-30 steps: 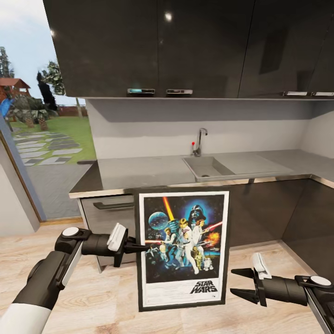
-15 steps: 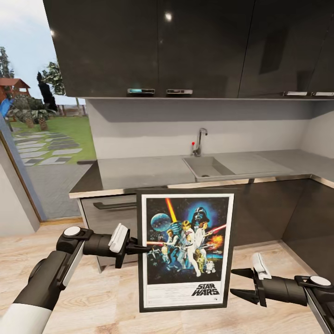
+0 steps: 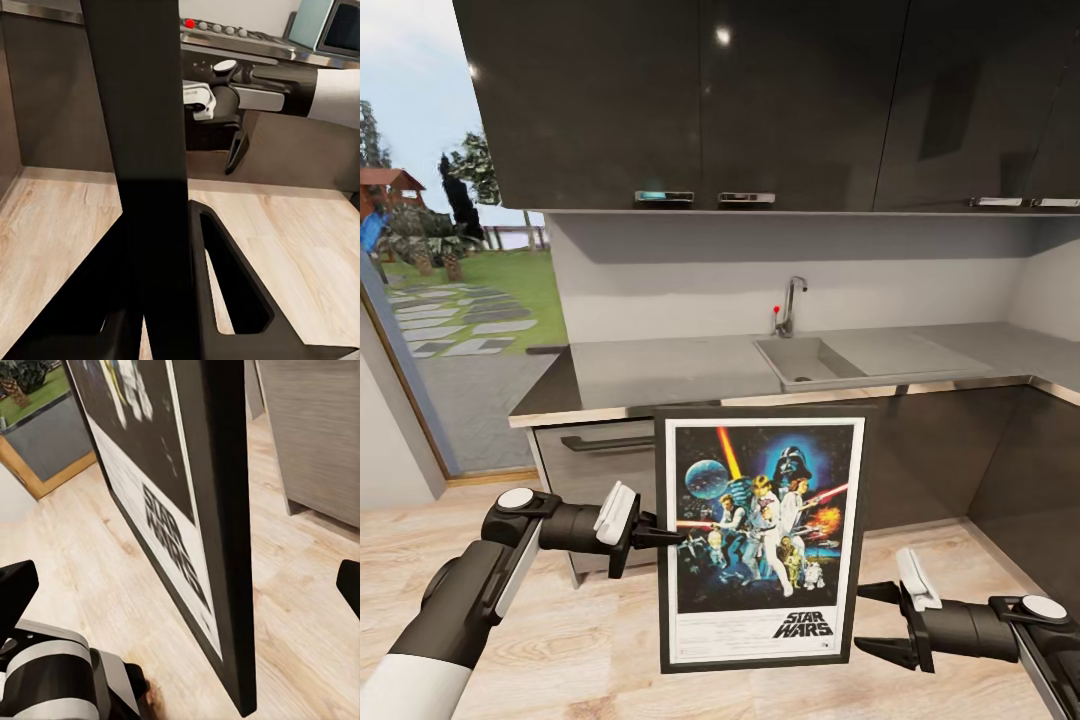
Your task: Pick up the poster from the kitchen countertop and hang it on one of the wall nails in the kitchen.
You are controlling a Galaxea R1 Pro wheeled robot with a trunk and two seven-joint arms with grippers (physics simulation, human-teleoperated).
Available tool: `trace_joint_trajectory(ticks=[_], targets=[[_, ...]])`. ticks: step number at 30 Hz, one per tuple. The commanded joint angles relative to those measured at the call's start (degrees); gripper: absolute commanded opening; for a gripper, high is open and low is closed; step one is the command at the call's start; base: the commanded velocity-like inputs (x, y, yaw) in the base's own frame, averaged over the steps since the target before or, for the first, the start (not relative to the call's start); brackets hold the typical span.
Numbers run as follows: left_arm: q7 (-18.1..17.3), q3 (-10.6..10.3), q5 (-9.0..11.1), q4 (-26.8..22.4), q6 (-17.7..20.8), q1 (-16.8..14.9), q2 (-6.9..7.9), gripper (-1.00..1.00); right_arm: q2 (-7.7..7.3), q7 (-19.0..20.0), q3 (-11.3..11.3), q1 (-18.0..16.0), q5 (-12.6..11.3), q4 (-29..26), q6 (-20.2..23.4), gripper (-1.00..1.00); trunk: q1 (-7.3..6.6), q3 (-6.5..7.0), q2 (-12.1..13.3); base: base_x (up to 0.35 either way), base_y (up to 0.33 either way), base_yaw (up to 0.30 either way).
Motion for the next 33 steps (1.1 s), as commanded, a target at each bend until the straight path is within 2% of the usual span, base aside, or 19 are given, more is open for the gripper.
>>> trace_joint_trajectory(ticks=[1,33], targets=[[0.1,-0.1,0.2,0.0,0.3,0.0,0.05,-1.0,-0.01,0.2,0.0,0.0,-0.1,0.0,0.6,1.0,0.0,-0.06,0.0,0.0,0.0,0.0],[0.1,-0.3,0.2,-0.8,0.3,0.0,0.05,-1.0,0.06,0.2,0.1,0.0,-0.3,0.1,0.5,1.0,0.0,-0.06,0.0,0.0,0.0,0.0]])
